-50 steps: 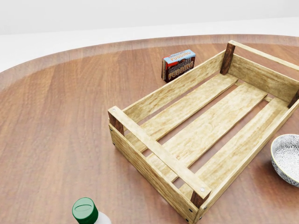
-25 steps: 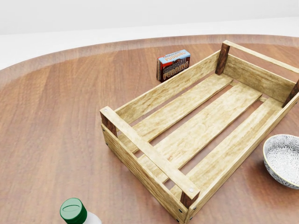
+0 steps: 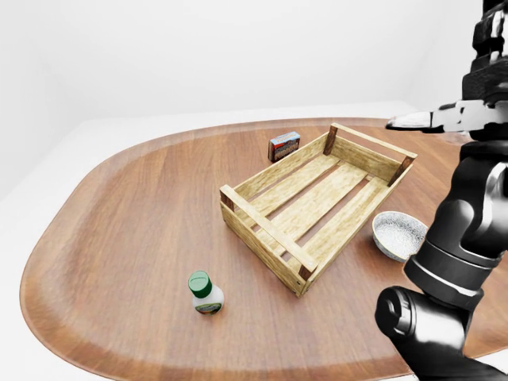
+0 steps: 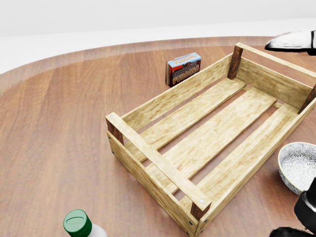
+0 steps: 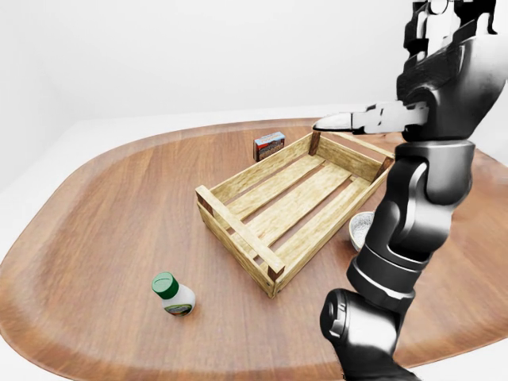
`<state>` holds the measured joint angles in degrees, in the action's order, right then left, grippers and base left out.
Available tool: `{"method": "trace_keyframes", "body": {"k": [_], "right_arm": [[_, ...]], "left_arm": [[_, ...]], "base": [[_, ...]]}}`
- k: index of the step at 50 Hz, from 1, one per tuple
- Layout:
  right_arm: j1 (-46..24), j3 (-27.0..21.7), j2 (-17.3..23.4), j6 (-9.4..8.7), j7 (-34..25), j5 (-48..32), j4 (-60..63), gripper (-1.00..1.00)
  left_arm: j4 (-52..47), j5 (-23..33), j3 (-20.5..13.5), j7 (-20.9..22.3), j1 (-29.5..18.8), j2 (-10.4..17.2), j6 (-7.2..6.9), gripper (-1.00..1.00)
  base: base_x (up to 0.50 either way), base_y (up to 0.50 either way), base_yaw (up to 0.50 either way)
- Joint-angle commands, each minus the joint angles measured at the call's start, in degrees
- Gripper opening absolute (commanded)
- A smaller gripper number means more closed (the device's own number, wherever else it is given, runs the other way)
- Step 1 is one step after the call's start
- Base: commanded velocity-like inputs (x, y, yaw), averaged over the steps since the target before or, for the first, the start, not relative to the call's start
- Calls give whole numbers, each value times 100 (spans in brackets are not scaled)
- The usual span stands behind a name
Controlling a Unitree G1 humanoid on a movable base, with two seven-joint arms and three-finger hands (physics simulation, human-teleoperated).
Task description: Pick up the salad dressing and put it in the tray.
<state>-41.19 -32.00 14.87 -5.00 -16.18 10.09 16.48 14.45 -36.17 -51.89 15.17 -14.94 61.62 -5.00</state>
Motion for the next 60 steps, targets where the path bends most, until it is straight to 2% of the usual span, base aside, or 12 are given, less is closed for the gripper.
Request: {"method": "trace_keyframes", "body": {"k": [1, 14, 23, 28, 34, 40, 48, 55, 60], "right_arm": [[-3581, 3634, -1288, 0, -1101, -2307, -1812, 100], [-2427, 4074, -2250, 0, -1590, -3311, -1296, 100], [-1456, 4434, -2846, 0, -1766, -3868, -1391, 100], [-1092, 4543, -3081, 0, -1893, -4122, -1399, 100], [-254, 4803, -3302, 0, -1994, -4472, -1277, 100], [535, 5016, -3364, 0, -2135, -4764, -1059, 100], [1522, 5204, -3195, 0, -1998, -4807, -1304, 100], [1945, 5399, -3135, 0, -1927, -4840, -1655, 100], [2030, 5351, -3081, 0, -1848, -4830, -2144, 100]], "left_arm": [[-26, 13, 1, 11, -22, 0, 0, 100], [104, 23, 82, 33, -41, -32, 0, 100], [23, 12, 50, 10, -22, -37, 0, 100], [-8, 13, 24, 5, -16, -33, 0, 100], [-16, 18, 21, 3, -19, -32, 0, 100], [-49, 23, 25, -4, -24, -37, 0, 100], [-11, 43, 53, 0, -41, -39, 0, 100], [-34, 57, 67, 4, -46, -56, 0, 100], [12, 74, 86, 18, -49, -64, 0, 100]], "base": [[0, 0, 0], [0, 0, 0], [0, 0, 0], [0, 0, 0], [0, 0, 0], [0, 0, 0], [0, 0, 0], [0, 0, 0], [0, 0, 0]]}}
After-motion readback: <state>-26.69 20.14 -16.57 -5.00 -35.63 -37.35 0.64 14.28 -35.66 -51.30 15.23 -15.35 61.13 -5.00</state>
